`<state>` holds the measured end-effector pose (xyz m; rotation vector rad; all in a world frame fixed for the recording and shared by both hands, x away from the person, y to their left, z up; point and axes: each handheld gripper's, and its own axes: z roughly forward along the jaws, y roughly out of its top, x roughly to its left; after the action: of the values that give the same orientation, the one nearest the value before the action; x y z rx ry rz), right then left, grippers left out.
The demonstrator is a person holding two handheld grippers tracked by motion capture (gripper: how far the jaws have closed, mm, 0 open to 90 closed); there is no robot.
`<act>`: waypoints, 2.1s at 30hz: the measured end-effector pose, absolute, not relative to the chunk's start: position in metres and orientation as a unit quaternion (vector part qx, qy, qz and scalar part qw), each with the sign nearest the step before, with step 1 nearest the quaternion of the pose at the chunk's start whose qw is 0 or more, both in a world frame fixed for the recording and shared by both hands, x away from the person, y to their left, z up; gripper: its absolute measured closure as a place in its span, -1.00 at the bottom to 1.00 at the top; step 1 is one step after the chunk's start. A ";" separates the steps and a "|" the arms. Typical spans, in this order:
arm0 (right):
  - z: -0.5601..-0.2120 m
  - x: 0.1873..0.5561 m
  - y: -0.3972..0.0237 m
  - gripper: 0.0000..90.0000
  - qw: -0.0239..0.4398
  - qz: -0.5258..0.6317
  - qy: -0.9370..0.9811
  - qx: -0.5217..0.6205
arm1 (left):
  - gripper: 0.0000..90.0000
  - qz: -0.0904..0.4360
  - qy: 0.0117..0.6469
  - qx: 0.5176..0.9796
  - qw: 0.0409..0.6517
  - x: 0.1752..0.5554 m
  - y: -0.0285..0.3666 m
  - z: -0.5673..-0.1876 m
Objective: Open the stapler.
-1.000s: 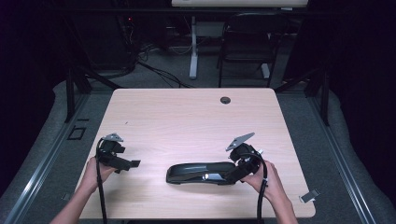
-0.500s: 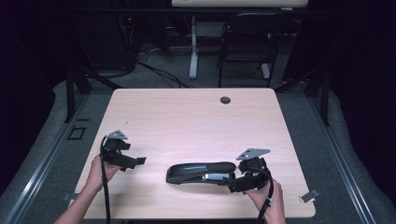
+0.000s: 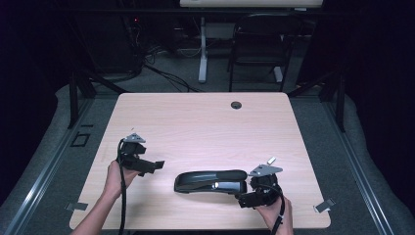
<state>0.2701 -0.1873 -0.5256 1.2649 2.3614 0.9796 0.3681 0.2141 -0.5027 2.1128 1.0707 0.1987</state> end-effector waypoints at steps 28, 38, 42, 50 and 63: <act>-0.566 0.265 -0.188 0.17 0.183 0.394 0.778 0.454 | 0.00 0.119 0.363 0.813 0.440 0.281 0.144 -0.503; -0.575 0.266 -0.182 0.65 0.187 0.396 0.776 0.454 | 0.49 0.133 0.324 0.824 0.444 0.257 0.115 -0.511; -0.578 0.266 -0.183 0.76 0.194 0.400 0.771 0.456 | 0.67 0.132 0.317 0.826 0.447 0.253 0.104 -0.517; -0.583 0.263 -0.186 0.91 0.213 0.414 0.759 0.456 | 1.00 0.131 0.301 0.829 0.452 0.249 0.075 -0.530; -0.585 0.261 -0.182 1.00 0.229 0.419 0.752 0.455 | 1.00 0.137 0.316 0.826 0.446 0.256 0.032 -0.559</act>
<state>0.2610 -0.1822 -0.5854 1.2527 2.0692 1.1533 0.2563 0.0323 -0.5585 2.0455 0.7829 0.3402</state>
